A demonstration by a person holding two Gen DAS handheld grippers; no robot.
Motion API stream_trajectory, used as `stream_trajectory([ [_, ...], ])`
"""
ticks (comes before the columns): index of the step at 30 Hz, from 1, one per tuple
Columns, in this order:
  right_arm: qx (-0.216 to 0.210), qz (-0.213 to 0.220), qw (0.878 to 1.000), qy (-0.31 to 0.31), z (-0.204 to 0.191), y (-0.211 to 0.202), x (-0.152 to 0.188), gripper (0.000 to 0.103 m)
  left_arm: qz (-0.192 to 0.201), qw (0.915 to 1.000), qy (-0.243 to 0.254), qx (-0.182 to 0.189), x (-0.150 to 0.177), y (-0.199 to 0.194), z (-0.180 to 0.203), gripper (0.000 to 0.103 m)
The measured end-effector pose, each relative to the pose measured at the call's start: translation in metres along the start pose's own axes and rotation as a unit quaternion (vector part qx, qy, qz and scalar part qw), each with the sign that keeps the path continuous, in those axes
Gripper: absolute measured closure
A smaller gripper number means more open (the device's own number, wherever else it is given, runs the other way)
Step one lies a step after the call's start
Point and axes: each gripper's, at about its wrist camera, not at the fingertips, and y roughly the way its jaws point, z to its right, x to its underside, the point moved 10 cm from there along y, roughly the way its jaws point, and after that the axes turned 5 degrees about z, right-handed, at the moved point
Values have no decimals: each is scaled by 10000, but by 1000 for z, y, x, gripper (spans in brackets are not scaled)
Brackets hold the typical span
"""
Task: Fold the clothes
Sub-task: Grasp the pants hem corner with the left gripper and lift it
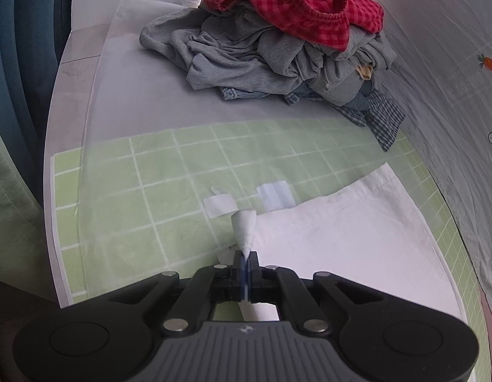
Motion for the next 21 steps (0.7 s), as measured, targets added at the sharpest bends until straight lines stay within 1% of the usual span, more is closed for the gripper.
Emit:
stream_trajectory([
  [2, -156, 1, 9999, 43, -4, 9, -6, 49, -24, 10000, -11, -32, 1, 2, -1, 101],
  [3, -162, 19, 9999, -58, -6, 10, -9, 79, -35, 10000, -14, -49, 1, 2, -1, 101],
  [4, -132, 49, 9997, -186, -8, 11, -12, 102, -46, 10000, -17, -66, 1, 3, -2, 101],
  [6, -135, 252, 9987, -420, -6, 1, -23, 102, -60, 10000, -17, -53, 2, 3, -3, 101],
  [7, -165, 311, 9987, -365, -2, -4, -28, 102, -66, 10000, -16, -44, 3, 3, -3, 101],
  [9, -166, 187, 9996, -116, 12, -2, -23, 102, -79, 10000, -15, -27, 4, 3, -5, 101],
  [10, -87, 88, 9998, -146, 16, 2, -18, 102, -86, 10000, -15, -18, 5, 3, -5, 101],
  [12, 94, 6, 9989, -452, 15, 6, -7, 100, -99, 10000, -14, -1, 6, 2, -6, 99],
  [14, 282, 46, 9974, -658, 10, 1, -4, 96, -112, 9999, -13, 17, 7, 2, -8, 95],
  [15, 356, 27, 9970, -682, 9, -1, -3, 84, -119, 9999, -12, 25, 8, 2, -8, 94],
  [16, 392, 10, 9971, -645, 9, -3, -2, 68, -155, 9998, -73, 46, 9, 1, -10, 92],
  [17, 420, -3, 9974, -589, 9, -4, -1, 62, -199, 9997, -148, 68, 10, 1, -12, 87],
  [18, 417, -33, 9978, -515, 9, -5, 1, 58, -208, 9995, -179, 131, 12, 0, -12, 85],
  [20, 398, -104, 9985, -370, 10, -6, 6, 53, -210, 9992, -222, 274, 15, 0, -11, 82],
  [21, 428, -129, 9986, -273, 10, -8, 9, 45, -211, 9989, -243, 345, 16, -1, -11, 79],
])
